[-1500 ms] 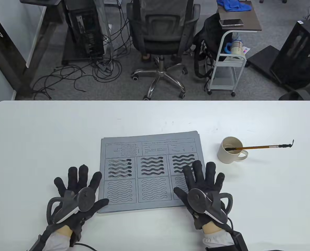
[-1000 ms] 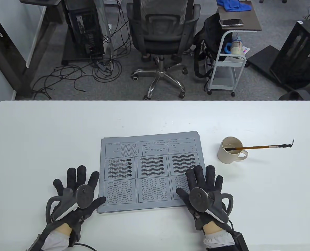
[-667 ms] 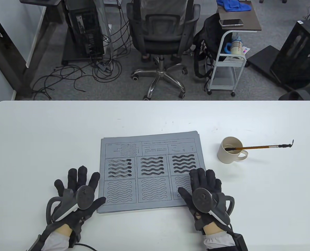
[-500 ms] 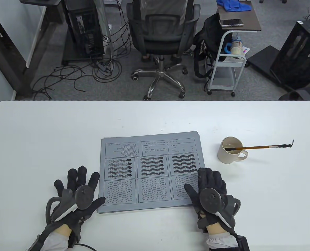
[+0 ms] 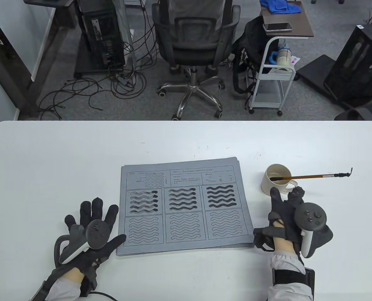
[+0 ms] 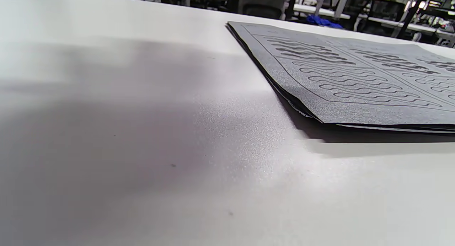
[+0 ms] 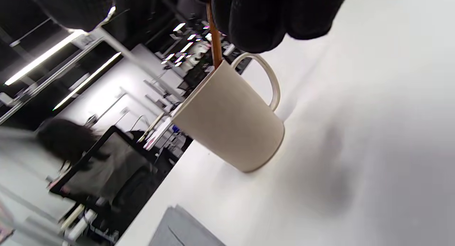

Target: Trace patterns on water writing practice cloth with Chinese brush

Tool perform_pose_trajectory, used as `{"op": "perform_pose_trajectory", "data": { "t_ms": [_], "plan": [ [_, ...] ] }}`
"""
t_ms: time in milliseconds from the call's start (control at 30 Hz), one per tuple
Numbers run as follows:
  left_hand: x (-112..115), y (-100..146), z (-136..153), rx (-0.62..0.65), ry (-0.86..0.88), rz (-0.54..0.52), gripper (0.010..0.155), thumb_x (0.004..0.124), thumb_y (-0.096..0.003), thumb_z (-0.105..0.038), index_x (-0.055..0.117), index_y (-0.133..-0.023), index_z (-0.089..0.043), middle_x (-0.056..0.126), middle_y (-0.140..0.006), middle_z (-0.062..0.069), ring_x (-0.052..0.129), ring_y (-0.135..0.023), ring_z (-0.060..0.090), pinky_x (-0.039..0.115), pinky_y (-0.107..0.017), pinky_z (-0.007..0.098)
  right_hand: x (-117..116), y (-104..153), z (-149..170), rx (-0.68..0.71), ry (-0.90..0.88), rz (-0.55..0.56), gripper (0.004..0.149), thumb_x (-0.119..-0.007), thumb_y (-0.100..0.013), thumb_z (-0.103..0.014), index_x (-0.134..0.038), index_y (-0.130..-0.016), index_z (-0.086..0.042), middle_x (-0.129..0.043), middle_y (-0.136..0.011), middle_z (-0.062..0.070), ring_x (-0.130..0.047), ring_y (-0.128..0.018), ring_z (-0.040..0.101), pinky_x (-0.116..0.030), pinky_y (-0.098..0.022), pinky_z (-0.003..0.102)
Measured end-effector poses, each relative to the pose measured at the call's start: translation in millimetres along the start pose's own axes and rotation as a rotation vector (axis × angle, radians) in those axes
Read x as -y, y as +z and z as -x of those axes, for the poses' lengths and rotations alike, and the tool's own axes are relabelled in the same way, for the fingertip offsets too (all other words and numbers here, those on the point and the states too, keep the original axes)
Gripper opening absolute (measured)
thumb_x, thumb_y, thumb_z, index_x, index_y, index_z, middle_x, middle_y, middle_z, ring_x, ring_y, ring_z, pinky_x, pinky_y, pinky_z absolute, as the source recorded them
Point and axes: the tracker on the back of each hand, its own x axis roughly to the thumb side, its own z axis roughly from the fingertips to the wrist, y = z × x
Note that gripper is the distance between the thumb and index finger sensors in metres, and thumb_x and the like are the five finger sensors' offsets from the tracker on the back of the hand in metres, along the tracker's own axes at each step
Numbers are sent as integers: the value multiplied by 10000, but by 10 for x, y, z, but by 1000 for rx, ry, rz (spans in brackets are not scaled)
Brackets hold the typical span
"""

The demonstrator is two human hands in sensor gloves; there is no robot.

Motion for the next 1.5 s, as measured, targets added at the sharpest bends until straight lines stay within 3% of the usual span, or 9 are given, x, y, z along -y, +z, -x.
{"op": "perform_pose_trajectory", "data": {
  "t_ms": [100, 233, 400, 600, 700, 767, 833, 1067, 1500],
  "plan": [
    [8, 4, -5, 1, -11, 2, 858, 533, -487, -718, -125, -989, -493, -272, -1068, -2, -253, -957, 328, -19, -660, 762, 17, -237, 51, -142, -150, 16, 838, -782, -509, -474, -307, -1057, -56, -575, -1043, 191, -760, -787, 306, -694, -576, 481],
    [7, 10, -2, 1, -13, -1, 859, 534, -487, -716, -134, -981, -494, -270, -1068, -2, -251, -958, 328, -16, -662, 762, 1, -462, 101, -243, -277, 13, 836, -818, -502, -476, -286, -1083, -198, -664, -965, 50, -777, -705, 196, -707, -551, 400],
    [26, -6, -4, 0, -21, 11, 862, 536, -488, -714, -137, -980, -493, -266, -1072, 2, -249, -960, 329, -18, -658, 763, 6, -620, 75, -295, -260, 9, 659, -859, -494, -513, -541, -1035, -308, -703, -827, 2, -738, -642, 180, -665, -562, 422],
    [34, -11, -1, 2, -15, 12, 859, 534, -489, -715, -133, -981, -493, -256, -1080, 3, -246, -962, 329, -18, -657, 764, -61, -659, -164, -201, -71, -5, 470, -845, -508, -490, -685, -903, -292, -772, -699, -20, -778, -555, 164, -700, -515, 416],
    [53, -23, -13, 11, -19, 25, 859, 533, -490, -715, -133, -984, -489, -251, -1083, 5, -242, -964, 331, -15, -657, 764, -120, -630, -320, -132, 46, -21, 369, -766, -549, -479, -767, -857, -275, -846, -611, -13, -824, -481, 164, -728, -476, 418],
    [66, -29, -16, 14, -21, 33, 859, 534, -489, -714, -131, -984, -489, -248, -1085, 6, -239, -965, 331, -14, -656, 764, -166, -604, -440, -91, 69, -64, 436, -730, -560, -484, -795, -907, -227, -900, -573, 26, -855, -444, 196, -739, -445, 440],
    [72, -30, -16, 15, -20, 39, 858, 534, -489, -714, -129, -985, -489, -244, -1087, 5, -237, -966, 332, -12, -656, 765, -158, -578, -568, -49, 63, -85, 451, -732, -557, -492, -824, -888, -199, -932, -576, 48, -878, -440, 214, -751, -435, 448],
    [95, -30, -37, 31, -14, 68, 858, 532, -491, -714, -128, -987, -484, -235, -1093, 10, -232, -966, 333, -7, -657, 764, -54, -515, -935, 112, 167, -31, 456, -775, -538, -452, -849, -868, -147, -993, -643, 129, -934, -489, 261, -766, -452, 481],
    [97, -27, -24, 36, 0, 72, 857, 533, -493, -712, -126, -989, -480, -225, -1097, 14, -228, -966, 335, -3, -656, 764, 152, -481, -1027, 206, 200, 124, 432, -788, -516, -437, -874, -830, -152, -1036, -613, 113, -979, -469, 232, -785, -451, 465]
  ]
}}
